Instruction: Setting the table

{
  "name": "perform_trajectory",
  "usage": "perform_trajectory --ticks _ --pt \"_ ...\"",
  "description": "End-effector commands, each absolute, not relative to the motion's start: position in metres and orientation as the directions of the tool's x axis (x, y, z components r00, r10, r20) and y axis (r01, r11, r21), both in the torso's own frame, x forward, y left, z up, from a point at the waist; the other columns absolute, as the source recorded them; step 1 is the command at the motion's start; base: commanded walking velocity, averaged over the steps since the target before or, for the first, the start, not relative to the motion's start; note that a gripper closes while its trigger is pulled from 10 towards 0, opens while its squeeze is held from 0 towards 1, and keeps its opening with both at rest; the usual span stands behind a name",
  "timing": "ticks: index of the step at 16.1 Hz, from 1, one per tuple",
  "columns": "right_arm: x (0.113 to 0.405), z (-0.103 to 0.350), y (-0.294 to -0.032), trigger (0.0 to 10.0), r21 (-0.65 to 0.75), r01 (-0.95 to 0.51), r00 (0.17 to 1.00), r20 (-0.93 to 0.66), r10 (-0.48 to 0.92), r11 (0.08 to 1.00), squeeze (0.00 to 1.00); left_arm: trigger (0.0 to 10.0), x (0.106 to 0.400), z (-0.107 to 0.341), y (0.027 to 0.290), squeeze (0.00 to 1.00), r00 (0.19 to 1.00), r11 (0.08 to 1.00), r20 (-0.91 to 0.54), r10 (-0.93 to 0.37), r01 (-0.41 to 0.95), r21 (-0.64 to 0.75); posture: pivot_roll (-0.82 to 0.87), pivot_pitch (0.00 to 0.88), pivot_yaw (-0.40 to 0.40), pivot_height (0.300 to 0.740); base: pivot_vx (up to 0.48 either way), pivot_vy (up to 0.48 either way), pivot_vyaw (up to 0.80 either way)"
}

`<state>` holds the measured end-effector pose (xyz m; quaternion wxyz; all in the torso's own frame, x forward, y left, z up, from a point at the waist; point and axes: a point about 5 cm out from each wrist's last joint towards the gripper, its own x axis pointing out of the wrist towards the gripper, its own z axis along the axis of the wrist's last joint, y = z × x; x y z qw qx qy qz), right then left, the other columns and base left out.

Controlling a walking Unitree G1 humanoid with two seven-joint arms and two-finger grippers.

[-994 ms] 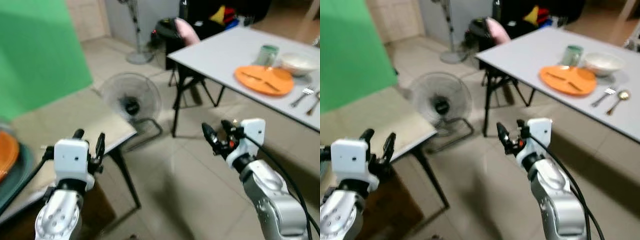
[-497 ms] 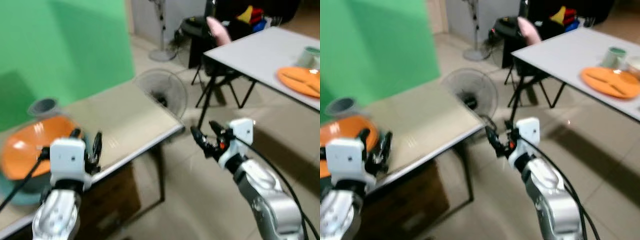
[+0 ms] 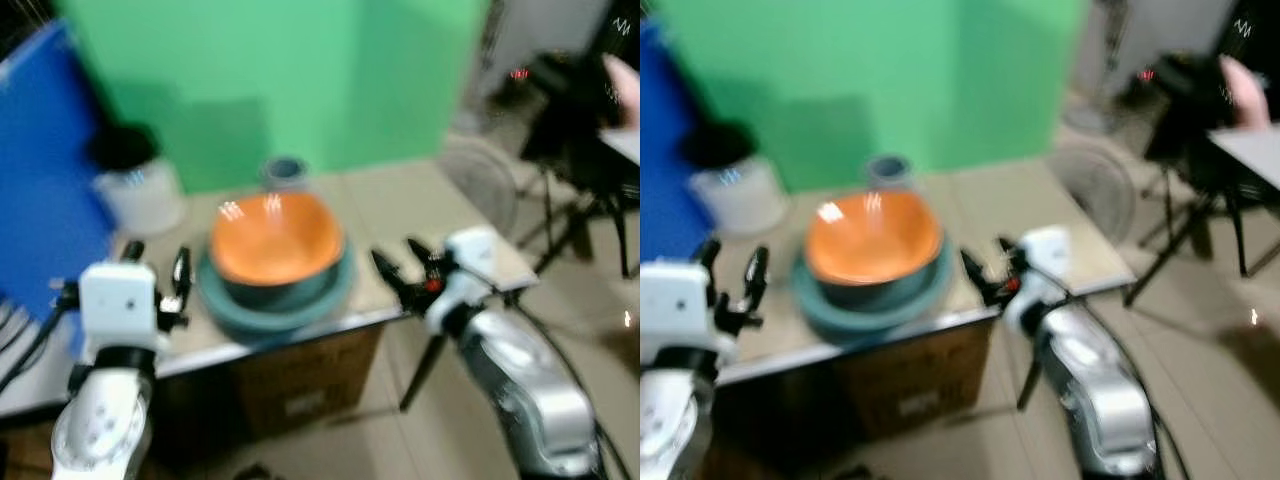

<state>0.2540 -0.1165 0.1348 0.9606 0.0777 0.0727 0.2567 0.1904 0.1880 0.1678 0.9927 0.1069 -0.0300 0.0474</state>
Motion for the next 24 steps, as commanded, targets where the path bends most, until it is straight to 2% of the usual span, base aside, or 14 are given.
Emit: perform_trajectory --ticks 1,6,8,13,16,17,18,22,24 --pt "0.256 0.141 -0.119 10.0 0.193 -0.482 0.859 -0.089 0.505 0.854 0.00 10.0 0.191 0.170 0.187 0.00 0.994 0.974 0.076 0.083 -0.097 0.205 -0.02 0.000 0.023 0.740 0.000 0.000 0.00" --pt "0.263 0.140 -0.125 10.0 0.111 -0.435 0.886 -0.121 0.447 0.893 0.00 10.0 0.192 0.170 0.186 0.00 0.996 0.976 0.061 0.058 -0.070 0.206 -0.01 0.000 0.018 0.740 0.317 0.000 0.00" --pt "0.268 0.143 -0.131 10.0 0.110 -0.397 0.906 -0.113 0.408 0.911 0.00 10.0 0.192 0.170 0.186 0.00 0.997 0.977 0.056 0.050 -0.060 0.204 -0.01 0.000 0.017 0.740 0.375 0.000 0.80" --pt "0.275 0.159 -0.130 10.0 0.126 -0.381 0.918 -0.069 0.391 0.916 0.00 10.0 0.191 0.170 0.185 0.00 0.999 0.978 0.045 0.016 -0.024 0.206 -0.01 0.000 0.016 0.740 0.368 0.000 0.00" --pt "0.279 0.169 -0.132 10.0 0.116 -0.388 0.913 -0.083 0.399 0.914 0.00 10.0 0.190 0.170 0.180 0.00 0.999 0.981 0.031 -0.042 0.035 0.191 -0.02 0.000 0.015 0.740 0.000 0.000 0.00" --pt "0.281 0.169 -0.133 10.0 0.119 -0.399 0.901 -0.134 0.413 0.909 0.91 10.0 0.189 0.170 0.178 0.00 0.997 0.979 0.023 -0.079 0.073 0.188 -0.02 0.000 0.015 0.740 0.000 0.000 0.00" --pt "0.282 0.167 -0.134 10.0 0.130 -0.400 0.890 -0.179 0.419 0.907 1.00 10.0 0.189 0.170 0.175 0.00 0.993 0.976 0.021 -0.113 0.107 0.190 -0.03 0.000 0.014 0.740 0.000 0.000 0.00" --pt "0.296 0.169 -0.141 10.0 0.206 -0.400 0.844 -0.298 0.446 0.893 1.00 10.0 0.185 0.173 0.163 0.00 0.956 0.940 -0.019 -0.293 0.292 0.177 -0.03 0.000 0.004 0.740 0.000 0.000 0.00" --pt "0.296 0.163 -0.141 10.0 0.228 -0.436 0.777 -0.394 0.492 0.871 1.00 10.0 0.181 0.173 0.159 0.00 0.923 0.908 -0.053 -0.382 0.385 0.167 -0.03 0.000 0.000 0.740 0.000 0.000 0.00"
